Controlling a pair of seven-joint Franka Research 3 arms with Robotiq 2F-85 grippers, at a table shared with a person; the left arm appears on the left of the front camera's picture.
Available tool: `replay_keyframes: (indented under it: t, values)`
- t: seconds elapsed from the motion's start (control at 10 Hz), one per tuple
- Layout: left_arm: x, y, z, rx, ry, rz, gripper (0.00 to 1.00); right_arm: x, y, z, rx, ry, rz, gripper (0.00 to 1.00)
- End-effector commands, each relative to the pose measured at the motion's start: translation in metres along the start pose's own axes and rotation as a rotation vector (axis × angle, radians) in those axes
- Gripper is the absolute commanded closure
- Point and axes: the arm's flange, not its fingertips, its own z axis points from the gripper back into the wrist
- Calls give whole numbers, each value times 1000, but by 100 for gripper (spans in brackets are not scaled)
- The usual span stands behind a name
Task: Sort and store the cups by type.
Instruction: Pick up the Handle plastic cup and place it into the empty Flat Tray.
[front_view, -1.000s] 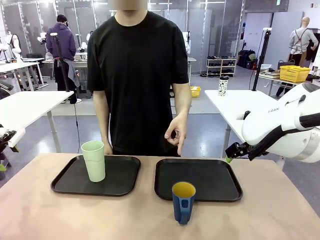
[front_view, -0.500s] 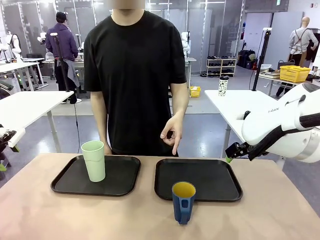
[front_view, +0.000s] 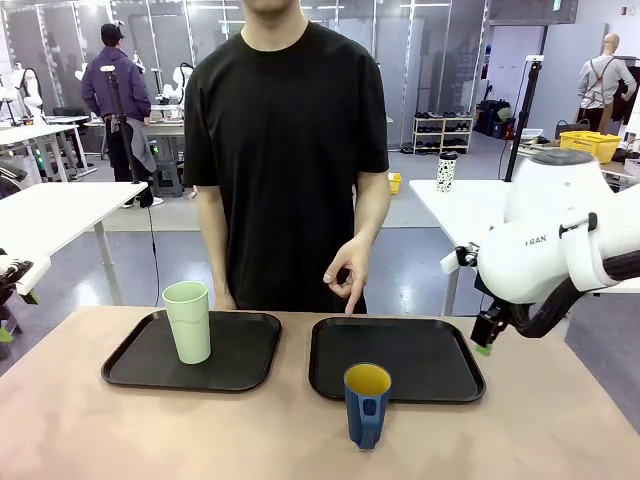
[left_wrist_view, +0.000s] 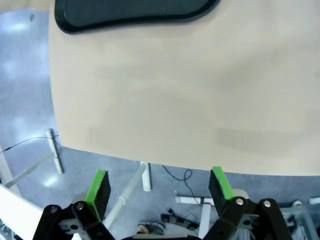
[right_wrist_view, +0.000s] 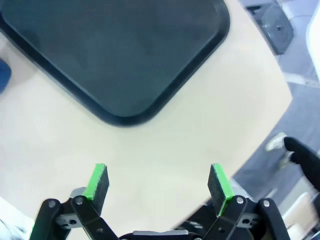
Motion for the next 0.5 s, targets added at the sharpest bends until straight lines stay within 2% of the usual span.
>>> replay_keyframes:
  t: [0.0,0.1,0.2,0.4]
  values:
    - [-2,1,1,23,-21,-15,0,1,-3,14,-73,-11,334,0]
    - [-2,1,1,23,-21,-15,0,-1,0,15,-98,-4,468,0]
    - [-2,1,1,23,-21,-15,0,-3,4,15,-62,-39,590,0]
    - [-2,1,1,23,-21,-15,0,-6,5,13,-9,-103,672,0]
